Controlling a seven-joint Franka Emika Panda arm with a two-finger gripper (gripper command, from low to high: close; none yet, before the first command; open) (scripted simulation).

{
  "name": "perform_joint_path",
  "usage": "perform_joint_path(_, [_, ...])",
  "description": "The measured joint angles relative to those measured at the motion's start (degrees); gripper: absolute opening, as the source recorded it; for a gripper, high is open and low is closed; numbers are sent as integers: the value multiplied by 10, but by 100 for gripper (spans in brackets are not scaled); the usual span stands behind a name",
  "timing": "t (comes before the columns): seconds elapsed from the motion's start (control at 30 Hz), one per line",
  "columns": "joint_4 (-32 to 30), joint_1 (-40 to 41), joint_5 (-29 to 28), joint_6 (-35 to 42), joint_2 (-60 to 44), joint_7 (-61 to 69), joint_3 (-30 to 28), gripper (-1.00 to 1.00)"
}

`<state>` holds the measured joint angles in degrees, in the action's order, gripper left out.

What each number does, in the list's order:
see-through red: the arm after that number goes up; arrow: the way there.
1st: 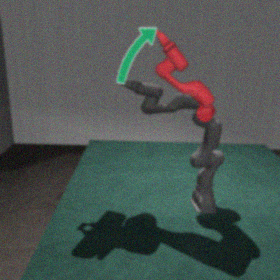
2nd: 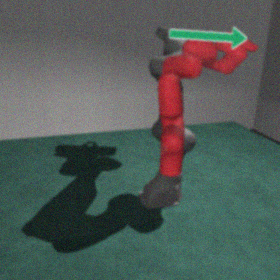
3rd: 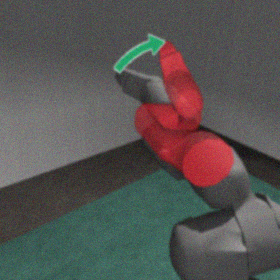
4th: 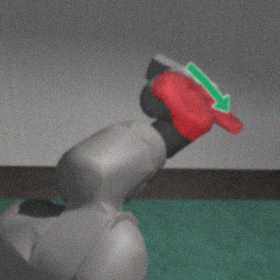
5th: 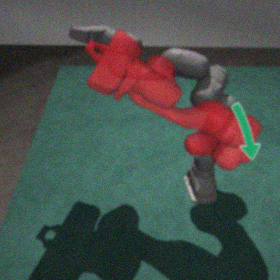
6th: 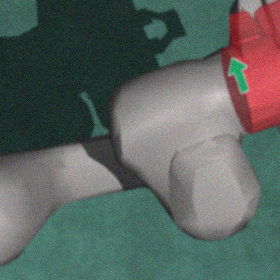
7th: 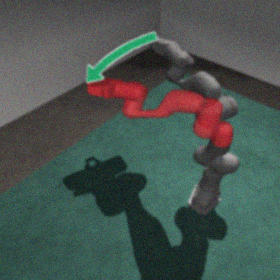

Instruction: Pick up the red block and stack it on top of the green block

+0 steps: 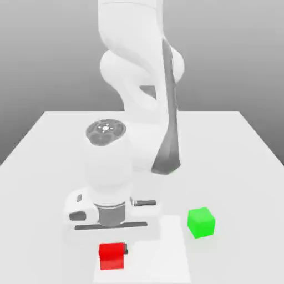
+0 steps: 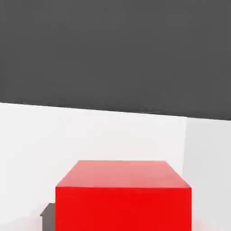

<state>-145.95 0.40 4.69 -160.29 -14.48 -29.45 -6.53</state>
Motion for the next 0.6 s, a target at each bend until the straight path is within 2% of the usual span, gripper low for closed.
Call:
perform_joint_path(0.07, [-7,-2,-14,33,40,-10,-4,-100])
perform_joint_path(0.13, [-29,-21,-15,48,77,2,19,-100])
perform_joint_path(0.3, [-101,-140,-12,65,166,49,79,-100])
perform_joint_path(0.4, [-144,-180,-24,71,216,67,109,-100])
perform_joint_path(0.6, [-153,-196,-54,-28,126,54,110,-100])
